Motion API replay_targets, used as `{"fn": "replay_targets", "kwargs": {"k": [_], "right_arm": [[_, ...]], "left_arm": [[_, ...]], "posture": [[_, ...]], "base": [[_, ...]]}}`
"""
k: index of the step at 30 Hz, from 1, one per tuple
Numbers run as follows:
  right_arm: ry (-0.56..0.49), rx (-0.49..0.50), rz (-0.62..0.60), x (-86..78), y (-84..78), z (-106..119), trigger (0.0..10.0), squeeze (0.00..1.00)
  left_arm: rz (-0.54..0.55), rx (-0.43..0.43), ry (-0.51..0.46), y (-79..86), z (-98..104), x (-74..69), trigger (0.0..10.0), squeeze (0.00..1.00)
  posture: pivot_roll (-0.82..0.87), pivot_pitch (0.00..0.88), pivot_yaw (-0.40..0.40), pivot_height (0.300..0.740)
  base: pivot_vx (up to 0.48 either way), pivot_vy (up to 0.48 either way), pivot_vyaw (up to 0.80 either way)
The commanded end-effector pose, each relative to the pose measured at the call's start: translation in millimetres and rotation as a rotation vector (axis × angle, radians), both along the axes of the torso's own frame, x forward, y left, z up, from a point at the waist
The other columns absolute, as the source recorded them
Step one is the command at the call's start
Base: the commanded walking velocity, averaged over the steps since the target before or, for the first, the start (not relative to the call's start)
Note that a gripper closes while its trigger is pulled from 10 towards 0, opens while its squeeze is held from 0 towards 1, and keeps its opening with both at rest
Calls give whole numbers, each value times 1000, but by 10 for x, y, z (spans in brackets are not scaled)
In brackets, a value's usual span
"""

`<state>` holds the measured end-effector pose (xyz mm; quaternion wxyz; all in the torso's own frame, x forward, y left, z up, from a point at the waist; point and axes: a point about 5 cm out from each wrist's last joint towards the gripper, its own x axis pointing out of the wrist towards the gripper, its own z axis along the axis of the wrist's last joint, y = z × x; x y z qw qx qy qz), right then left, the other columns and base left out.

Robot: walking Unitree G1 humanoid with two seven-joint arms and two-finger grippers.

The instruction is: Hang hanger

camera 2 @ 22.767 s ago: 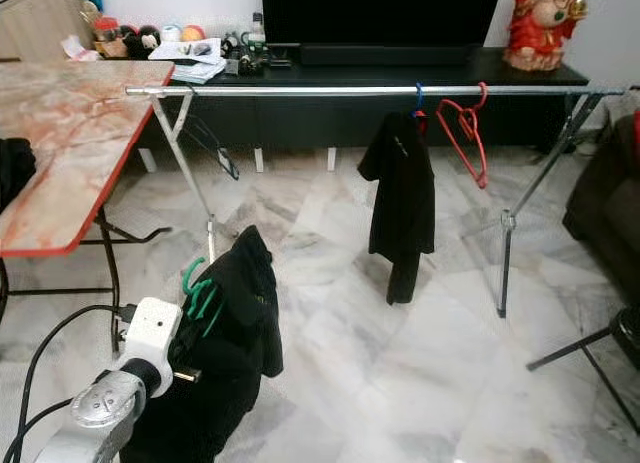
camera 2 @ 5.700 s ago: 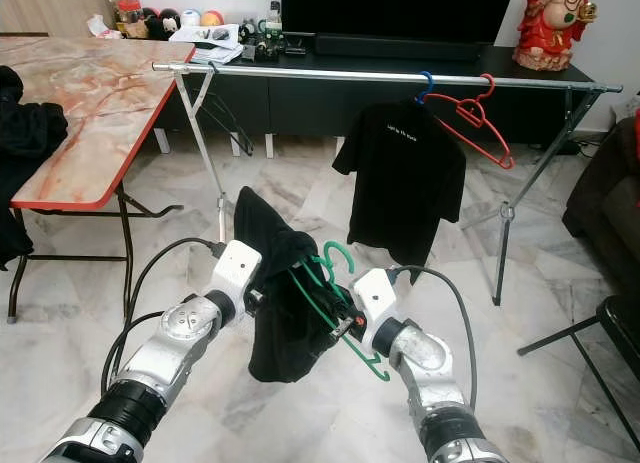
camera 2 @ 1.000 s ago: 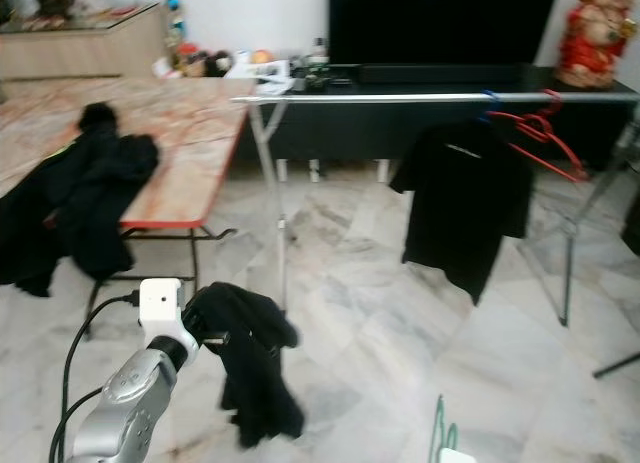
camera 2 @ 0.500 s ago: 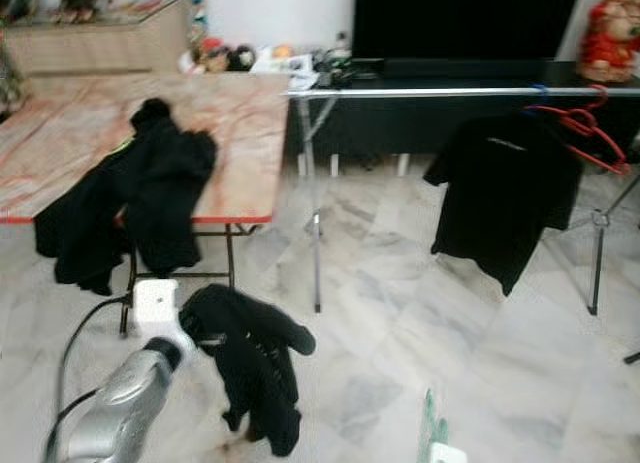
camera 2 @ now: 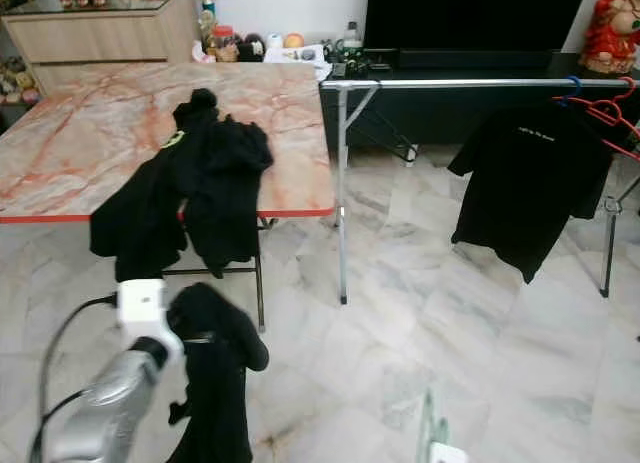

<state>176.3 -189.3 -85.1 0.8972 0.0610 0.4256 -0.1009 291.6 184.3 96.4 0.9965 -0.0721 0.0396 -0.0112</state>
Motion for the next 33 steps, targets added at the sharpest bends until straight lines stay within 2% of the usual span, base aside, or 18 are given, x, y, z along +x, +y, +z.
{"fn": "replay_targets", "kwargs": {"k": [1,11,33], "right_arm": [[17,-13,-10,-56,-71,-16,10000,0],[20,-9,-20,-74,-85,-23,10000,0],[34,-15,-2,-99,-83,-36,10000,0]], "left_arm": [[-25,-10,-50,-81,103,22,10000,0],[-53,-18,-55,-123,125,25,10000,0],[-61,-19,-91,-123,216,50,10000,0]], "posture": [[24,62,32,740],[25,61,32,740],[26,51,32,740]], "base": [[0,0,0],[0,0,0],[332,0,0]]}}
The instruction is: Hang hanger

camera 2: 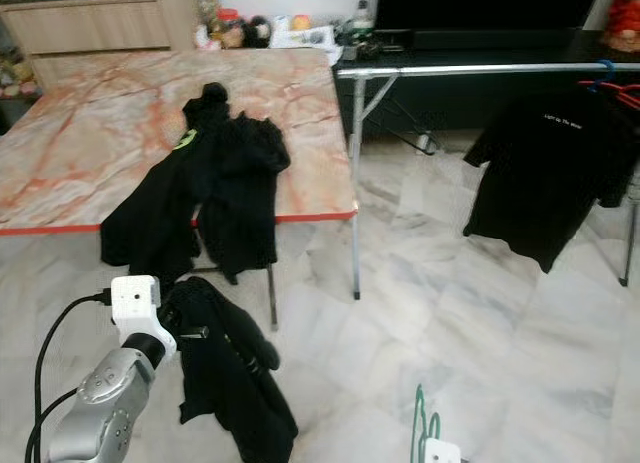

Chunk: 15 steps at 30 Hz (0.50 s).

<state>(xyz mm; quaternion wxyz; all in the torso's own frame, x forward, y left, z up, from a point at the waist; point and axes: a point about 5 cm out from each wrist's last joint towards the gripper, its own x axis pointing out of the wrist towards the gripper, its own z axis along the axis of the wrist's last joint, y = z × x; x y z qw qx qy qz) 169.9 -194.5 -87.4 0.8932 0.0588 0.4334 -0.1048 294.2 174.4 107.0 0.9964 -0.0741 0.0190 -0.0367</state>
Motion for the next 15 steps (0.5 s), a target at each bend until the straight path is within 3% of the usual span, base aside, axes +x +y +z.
{"fn": "replay_targets", "kwargs": {"k": [1,7,10,13,15], "right_arm": [[15,-9,5,-34,-28,-12,10000,0],[9,-9,12,-21,-16,-8,10000,0],[10,-1,9,-15,-3,-8,10000,0],[10,0,10,-13,1,-8,10000,0],[11,0,12,-12,1,-8,10000,0]], "left_arm": [[-14,-8,-52,-16,127,33,10000,0],[-37,39,-126,31,347,127,10000,0],[-85,122,-231,26,673,263,10000,0],[-109,151,-310,1,932,357,10000,0],[-119,160,-398,-21,1223,448,10000,0]], "posture": [[26,51,31,740],[30,49,29,740],[36,49,27,740],[37,50,25,740],[41,50,22,740]], "base": [[379,0,0],[384,0,560],[390,0,0],[393,0,0],[398,0,0]]}}
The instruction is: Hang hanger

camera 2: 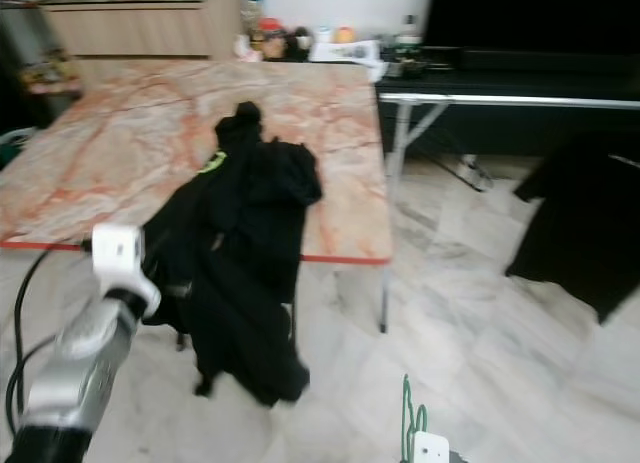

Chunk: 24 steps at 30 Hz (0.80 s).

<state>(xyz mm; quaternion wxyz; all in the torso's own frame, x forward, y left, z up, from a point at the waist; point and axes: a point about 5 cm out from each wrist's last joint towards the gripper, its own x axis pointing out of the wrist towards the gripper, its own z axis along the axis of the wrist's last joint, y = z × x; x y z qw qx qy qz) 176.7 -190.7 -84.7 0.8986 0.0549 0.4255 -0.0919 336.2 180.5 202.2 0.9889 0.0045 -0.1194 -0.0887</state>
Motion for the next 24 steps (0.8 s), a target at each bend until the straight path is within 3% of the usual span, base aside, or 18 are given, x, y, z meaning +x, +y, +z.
{"fn": "replay_targets", "kwargs": {"k": [1,2,3,5,8,19,24], "right_arm": [[30,-2,-15,-80,-39,-34,10000,0],[31,-3,-15,-79,-43,-34,10000,0],[31,-3,-15,-79,-43,-34,10000,0],[32,-5,-14,-78,-45,-33,10000,0],[32,-7,-18,-73,-47,-32,10000,0],[35,-11,-24,-59,-60,-26,10000,0],[38,-12,-27,-66,-68,-28,10000,0]], "left_arm": [[-41,19,-127,-89,347,49,10000,0],[-62,17,-217,-130,649,120,10000,0],[-62,17,-217,-130,649,120,10000,0],[-89,23,-302,-194,954,181,10000,0],[-132,38,-367,-309,1216,258,10000,0],[-218,63,-414,-648,1534,479,10000,0],[-202,73,-403,-672,1534,547,10000,0]], "posture": [[43,51,21,740],[49,51,19,740],[49,51,19,740],[52,50,19,740],[51,47,21,740],[53,39,28,740],[55,39,29,740]], "base": [[398,0,0],[401,0,0],[401,0,0],[407,0,0],[410,0,0],[474,0,0],[480,0,0]]}}
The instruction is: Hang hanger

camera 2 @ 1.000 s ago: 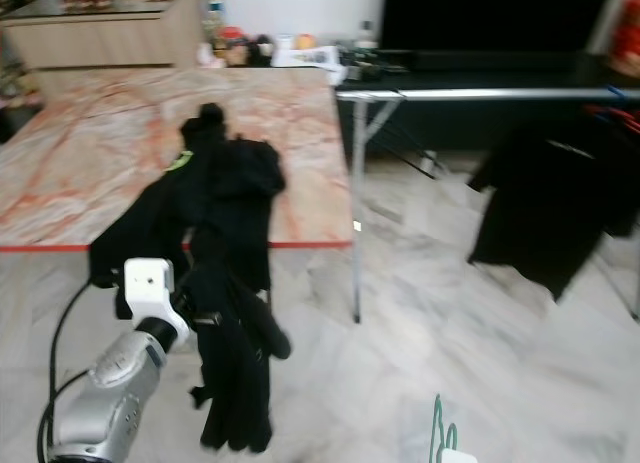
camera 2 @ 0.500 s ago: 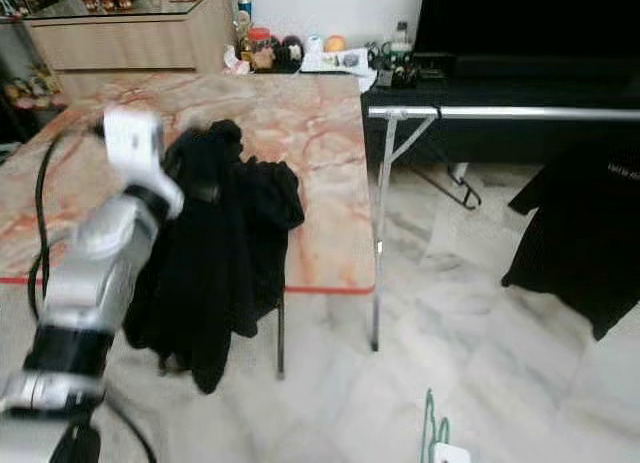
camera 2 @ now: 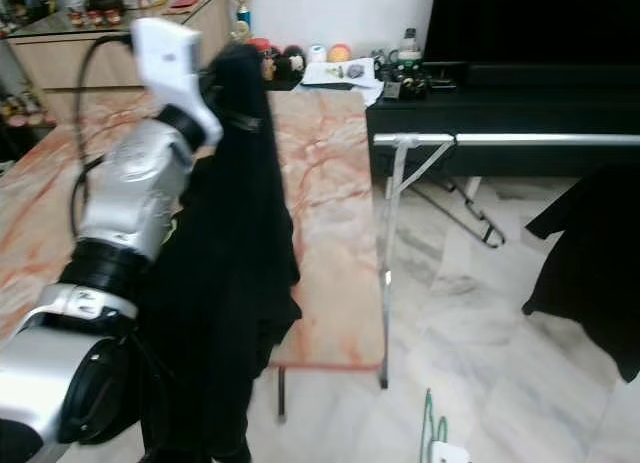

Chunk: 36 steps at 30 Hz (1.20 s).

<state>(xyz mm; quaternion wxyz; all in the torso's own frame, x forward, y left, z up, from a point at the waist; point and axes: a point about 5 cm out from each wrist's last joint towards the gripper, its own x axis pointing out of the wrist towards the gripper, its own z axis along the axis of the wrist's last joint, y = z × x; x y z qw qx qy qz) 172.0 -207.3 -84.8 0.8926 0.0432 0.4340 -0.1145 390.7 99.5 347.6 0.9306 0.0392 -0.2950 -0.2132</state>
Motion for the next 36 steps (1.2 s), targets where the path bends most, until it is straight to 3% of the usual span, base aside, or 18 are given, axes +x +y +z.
{"fn": "replay_targets", "kwargs": {"k": [1,5,7,9,10,11,12,13,15,18,20,21,23,27,31,34,35,36], "right_arm": [[14,26,4,-22,96,-28,10000,0],[18,26,5,-29,96,-32,10000,0],[21,27,8,-36,97,-35,10000,0],[21,28,8,-37,97,-36,10000,0],[24,29,8,-44,96,-39,10000,0],[24,29,8,-44,96,-39,10000,0],[26,30,8,-51,95,-42,10000,0],[27,30,8,-55,94,-43,10000,0],[27,30,8,-57,93,-44,10000,0],[37,31,12,-87,79,-55,10000,0],[40,31,12,-100,70,-59,10000,0],[42,30,10,-112,57,-62,10000,0],[45,30,9,-121,44,-64,10000,0],[48,28,7,-135,19,-66,10000,0],[52,27,5,-145,4,-68,10000,0],[53,26,5,-148,0,-68,10000,0],[54,26,5,-150,-5,-68,10000,0],[54,25,6,-150,-8,-68,10000,0]], "left_arm": [[69,-4,-23,150,57,29,10000,0],[121,54,50,179,-108,100,10000,0],[117,200,185,177,-485,152,10000,0],[112,227,210,180,-562,153,10000,0],[113,275,292,239,-831,134,10000,0],[113,275,292,239,-831,134,10000,0],[117,287,355,305,-1042,97,10000,0],[119,281,375,337,-1115,72,10000,0],[120,277,383,354,-1149,58,10000,0],[122,252,497,520,-1507,-168,10000,12],[120,256,522,544,-1600,-253,10000,553],[99,271,542,547,-1692,-358,10000,945],[82,310,553,554,-1775,-472,10000,1000],[58,321,541,567,-1798,-621,10000,1000],[63,219,460,588,-1662,-823,10000,1000],[112,136,395,633,-1544,-885,10000,1000],[131,79,362,646,-1455,-932,10000,576],[140,49,345,647,-1407,-955,10000,0]], "posture": [[55,39,29,740],[57,41,28,740],[60,47,28,740],[60,47,28,740],[60,51,30,740],[60,51,30,740],[62,54,29,740],[62,55,29,740],[62,55,29,740],[67,58,30,740],[65,57,32,740],[63,57,34,740],[62,57,35,740],[61,54,40,740],[57,45,45,740],[57,41,45,740],[61,38,45,740],[65,36,44,740]], "base": [[480,0,0],[480,0,0],[157,0,0],[0,0,0],[0,0,0],[0,0,0],[0,0,0],[0,0,0],[0,0,0],[0,0,0],[0,0,0],[0,0,0],[0,0,0],[0,0,0],[0,0,0],[0,0,0],[0,0,0],[0,0,0]]}}
